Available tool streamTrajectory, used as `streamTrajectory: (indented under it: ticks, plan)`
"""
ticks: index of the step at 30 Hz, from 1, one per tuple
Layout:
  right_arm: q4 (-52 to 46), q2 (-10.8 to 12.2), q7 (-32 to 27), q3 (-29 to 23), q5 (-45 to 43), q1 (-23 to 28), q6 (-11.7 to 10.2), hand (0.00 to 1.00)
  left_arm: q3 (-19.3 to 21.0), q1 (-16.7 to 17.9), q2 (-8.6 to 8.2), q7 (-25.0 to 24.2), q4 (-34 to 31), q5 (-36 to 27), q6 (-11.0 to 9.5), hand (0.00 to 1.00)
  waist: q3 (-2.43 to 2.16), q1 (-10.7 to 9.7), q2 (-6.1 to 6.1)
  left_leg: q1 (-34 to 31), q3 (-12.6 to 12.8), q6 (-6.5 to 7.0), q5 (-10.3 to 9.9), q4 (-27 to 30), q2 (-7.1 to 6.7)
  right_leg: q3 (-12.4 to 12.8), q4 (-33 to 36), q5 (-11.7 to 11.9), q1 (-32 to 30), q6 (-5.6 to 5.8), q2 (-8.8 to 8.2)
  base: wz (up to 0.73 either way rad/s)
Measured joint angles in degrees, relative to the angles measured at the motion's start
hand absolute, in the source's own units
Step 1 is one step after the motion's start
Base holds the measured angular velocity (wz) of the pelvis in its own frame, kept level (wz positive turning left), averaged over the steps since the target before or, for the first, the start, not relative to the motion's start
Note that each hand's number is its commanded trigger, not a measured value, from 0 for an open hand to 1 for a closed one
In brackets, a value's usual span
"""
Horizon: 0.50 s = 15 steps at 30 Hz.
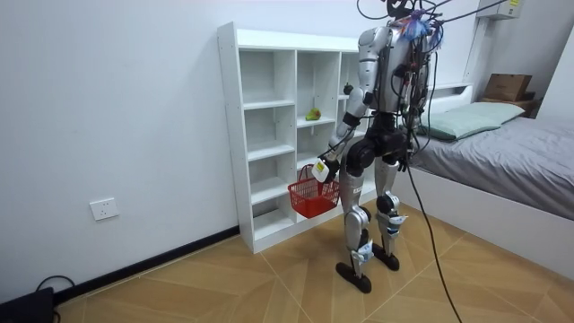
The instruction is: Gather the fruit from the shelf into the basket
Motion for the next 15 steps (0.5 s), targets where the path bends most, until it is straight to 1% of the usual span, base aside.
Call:
streamTrajectory:
  ticks: [6,8,10,12,13,15]
  plan:
    - [-0.7,-0.1,-1.2,0.9,0.1,0.2,-1.2,0.00,0.0,-0.3,0.15,0.2,0.8,0.0,-0.4,1.00,0.08,-0.1,-0.05,0.3,0.0,0.00,0.0,0.0,0.01,-0.1,0.0,0.0,0.3,0.01,-0.03,0.00]
    - [-2.3,-0.1,-1.9,0.8,0.1,0.3,-1.1,0.00,-0.3,-0.3,0.21,0.3,0.7,0.0,-0.4,1.00,0.16,-0.1,-0.12,0.2,0.0,0.00,0.0,0.0,0.01,-0.1,0.1,0.0,0.2,0.01,-0.02,0.00]
    - [-6.4,-0.1,-2.5,0.7,-0.4,0.9,-1.1,0.00,-0.4,-0.3,0.18,0.3,0.7,0.0,-0.4,1.00,0.18,-0.2,-0.01,0.1,0.0,0.00,0.0,0.0,0.02,0.1,0.1,0.1,0.0,0.04,0.03,-0.03]
    - [-14.0,-0.1,-4.0,0.7,-1.9,2.0,-1.2,0.00,-0.7,-0.2,-0.03,0.7,-0.1,0.0,-0.3,1.00,0.12,-0.2,0.13,-0.4,0.1,0.00,0.0,0.0,0.02,0.3,0.1,0.3,-0.5,0.07,0.05,-0.02]
    - [-15.9,-0.1,-4.3,0.8,-2.3,2.2,-1.3,0.00,-1.1,-0.2,-0.04,0.8,-0.4,0.0,-0.3,1.00,0.06,-0.3,0.23,-0.7,0.1,0.00,0.0,0.1,0.02,0.3,0.0,0.3,-0.6,0.08,0.04,0.00]
    - [-24.5,0.0,-5.8,1.7,-2.7,3.5,-1.6,0.00,-1.3,-0.7,-0.03,0.9,-0.5,0.0,-0.4,1.00,-0.06,-0.2,0.29,-1.0,0.2,0.01,0.0,0.2,0.02,0.4,0.1,0.4,-1.1,0.06,0.06,0.00]
